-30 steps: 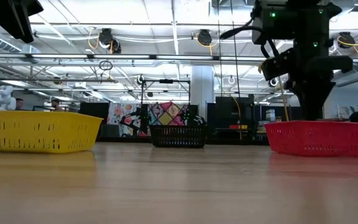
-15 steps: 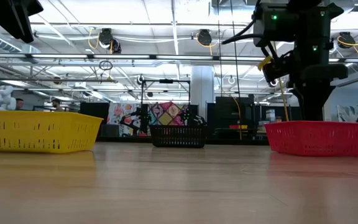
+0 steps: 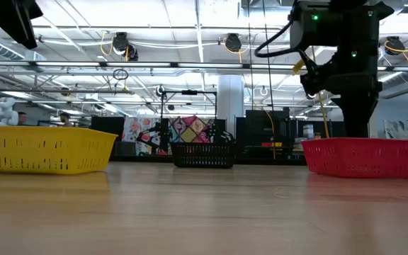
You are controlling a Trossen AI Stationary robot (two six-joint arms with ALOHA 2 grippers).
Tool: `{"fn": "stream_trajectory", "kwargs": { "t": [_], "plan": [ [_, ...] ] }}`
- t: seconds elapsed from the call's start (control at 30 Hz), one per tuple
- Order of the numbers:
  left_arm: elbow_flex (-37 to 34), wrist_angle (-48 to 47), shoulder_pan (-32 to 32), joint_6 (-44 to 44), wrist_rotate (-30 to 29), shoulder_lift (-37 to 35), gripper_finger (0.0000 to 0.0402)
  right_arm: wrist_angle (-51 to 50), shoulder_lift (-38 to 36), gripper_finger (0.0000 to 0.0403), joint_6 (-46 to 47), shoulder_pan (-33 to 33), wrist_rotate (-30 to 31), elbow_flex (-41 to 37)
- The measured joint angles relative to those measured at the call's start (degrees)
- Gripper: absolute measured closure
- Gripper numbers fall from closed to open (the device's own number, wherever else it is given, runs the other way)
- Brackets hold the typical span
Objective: Sort crayons
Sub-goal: Return to Home Position
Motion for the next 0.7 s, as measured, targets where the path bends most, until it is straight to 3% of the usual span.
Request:
{"fn": "stream_trajectory", "kwargs": {
  "t": [0.13, 0.27, 0.37, 0.47, 0.57, 0.7],
  "plan": [
    [0.0, 0.0, 0.0, 2.4, 0.0, 0.0, 0.0322, -0.4, 0.0, 0.0323, 1.8, 0.7, -4.3, 0.0],
    [0.0, 0.0, 0.0, 4.9, 0.0, 0.0, 0.0322, 1.2, 0.0, 0.0323, 2.7, 2.1, -4.3, 0.0],
    [0.0, 0.0, 0.0, -0.1, -0.6, 0.0, 0.0322, 6.4, -0.8, 0.0323, -0.1, 3.3, -4.3, 0.0],
    [0.0, 1.3, 0.0, 1.8, -4.9, 0.0, 0.0322, 15.0, -3.5, 0.0323, -3.6, 5.0, -4.5, 0.0],
    [0.0, 9.0, -0.3, 8.7, -10.1, -0.5, 0.0322, 21.7, -8.2, 0.0323, -6.2, 6.8, -4.6, 0.0],
    [0.0, 22.1, -2.1, 19.2, -9.0, -2.1, 0.0322, 23.5, -16.4, 0.0323, -8.0, 9.4, -3.5, 0.0]
  ]
}}
